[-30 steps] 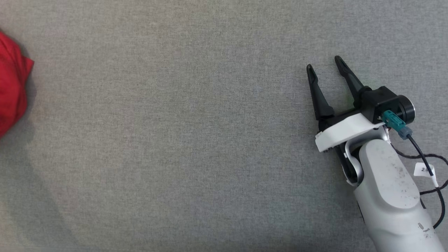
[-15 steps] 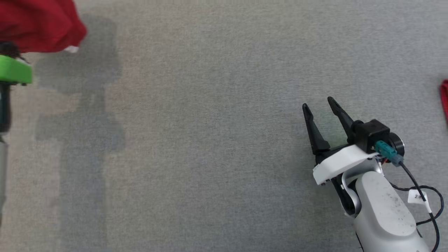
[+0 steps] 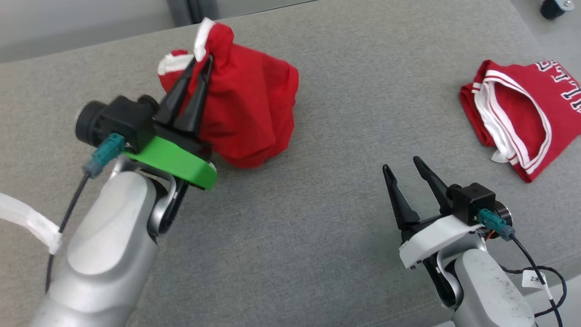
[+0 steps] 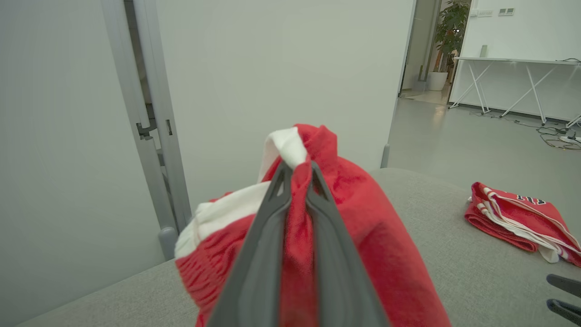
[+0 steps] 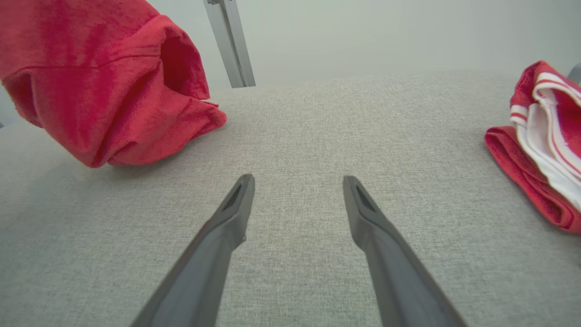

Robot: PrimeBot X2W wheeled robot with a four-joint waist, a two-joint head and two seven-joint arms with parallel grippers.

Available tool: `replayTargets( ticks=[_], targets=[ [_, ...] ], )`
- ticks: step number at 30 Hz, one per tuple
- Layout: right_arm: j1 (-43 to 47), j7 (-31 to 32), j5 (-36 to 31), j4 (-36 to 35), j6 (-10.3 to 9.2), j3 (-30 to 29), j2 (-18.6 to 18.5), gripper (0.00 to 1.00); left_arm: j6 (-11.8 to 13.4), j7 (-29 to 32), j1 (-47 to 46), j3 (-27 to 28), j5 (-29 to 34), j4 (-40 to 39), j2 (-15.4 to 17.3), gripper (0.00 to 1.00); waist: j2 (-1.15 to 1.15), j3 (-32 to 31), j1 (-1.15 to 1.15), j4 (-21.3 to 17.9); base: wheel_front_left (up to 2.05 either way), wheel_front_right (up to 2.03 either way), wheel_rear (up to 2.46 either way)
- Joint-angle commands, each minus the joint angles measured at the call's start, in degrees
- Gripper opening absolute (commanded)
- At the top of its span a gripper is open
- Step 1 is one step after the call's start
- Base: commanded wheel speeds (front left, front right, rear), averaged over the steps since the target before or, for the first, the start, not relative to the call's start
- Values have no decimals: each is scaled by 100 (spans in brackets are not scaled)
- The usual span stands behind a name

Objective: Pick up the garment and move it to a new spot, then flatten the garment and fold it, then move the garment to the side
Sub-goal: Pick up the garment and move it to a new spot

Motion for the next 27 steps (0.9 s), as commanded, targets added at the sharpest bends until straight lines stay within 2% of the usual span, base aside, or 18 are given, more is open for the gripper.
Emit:
replayTargets(
  ticks=[1,2,3,4,5,8,10,19,27],
  targets=[
    [117,-10,47,-21,-9,8,-16,100,-15,-16,199,-68,31,79,-55,0,-1,-228,0,-410,0,0,0],
    [137,-10,54,-31,-9,16,-16,100,-15,-16,288,-112,34,124,-115,0,-1,-230,0,-427,0,0,0],
    [150,-10,57,-37,-9,23,-15,100,-15,-15,379,-157,56,161,-158,33,-1,-236,0,-438,0,0,0],
    [164,-10,60,-35,-9,27,-15,100,-15,-15,489,-211,48,217,-187,93,-1,-247,0,-441,0,0,0],
    [187,-10,58,-31,-9,18,-17,100,-15,-15,610,-199,73,266,-219,100,-1,-265,0,-434,0,0,0],
    [250,-10,39,8,-9,-21,-16,100,-15,-15,943,-218,170,386,-283,100,-1,-332,0,-367,0,0,0],
    [255,-10,18,38,-9,-42,-16,100,-15,-16,1173,11,217,425,-330,100,-1,-406,0,-289,0,0,0],
    [367,-10,-155,181,-9,-320,-18,100,-15,-9,2403,1384,501,381,-565,100,-1,-855,0,190,0,0,0],
    [588,-10,-217,393,-9,-468,-18,100,-15,-9,3278,2368,844,340,-780,100,-1,-1241,0,534,0,0,0]
  ],
)
